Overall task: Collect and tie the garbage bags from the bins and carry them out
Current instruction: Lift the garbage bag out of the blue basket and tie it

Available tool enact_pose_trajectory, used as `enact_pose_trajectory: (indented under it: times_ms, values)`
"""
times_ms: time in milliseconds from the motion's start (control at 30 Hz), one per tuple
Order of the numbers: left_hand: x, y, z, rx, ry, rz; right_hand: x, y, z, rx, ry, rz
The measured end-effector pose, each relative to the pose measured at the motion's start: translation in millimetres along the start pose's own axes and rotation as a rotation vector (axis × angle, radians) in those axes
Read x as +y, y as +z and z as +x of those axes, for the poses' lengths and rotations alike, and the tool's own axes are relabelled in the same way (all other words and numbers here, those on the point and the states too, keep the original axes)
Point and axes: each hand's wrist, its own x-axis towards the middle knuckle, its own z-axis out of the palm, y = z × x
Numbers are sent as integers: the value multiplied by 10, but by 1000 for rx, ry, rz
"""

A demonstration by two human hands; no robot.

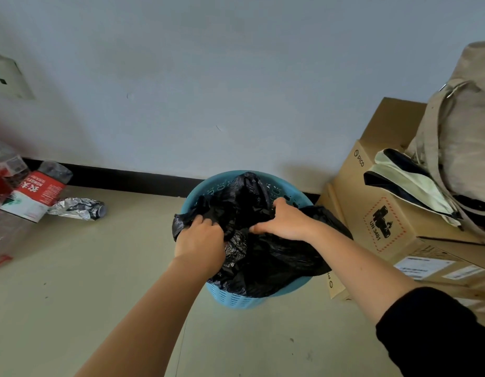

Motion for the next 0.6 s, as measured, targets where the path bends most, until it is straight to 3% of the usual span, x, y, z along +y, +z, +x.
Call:
enact_pose_trajectory:
  times_ms: [167, 233, 333, 467, 600]
  values:
    - [65, -84, -14, -10, -41, 67, 2, -61, -91, -259, 60, -380]
    - [92, -123, -34, 2, -75, 3, -6, -22, -135, -201, 70, -505]
    - [57, -131, -6, 34, -147, -201, -19, 32, -144, -61, 4, -477]
    - [-75, -187, 29, 138, -150, -468, -61, -102, -180, 99, -160, -59]
    - [-162, -333, 19, 208, -250, -723, -139, -241, -306, 170, -154, 428]
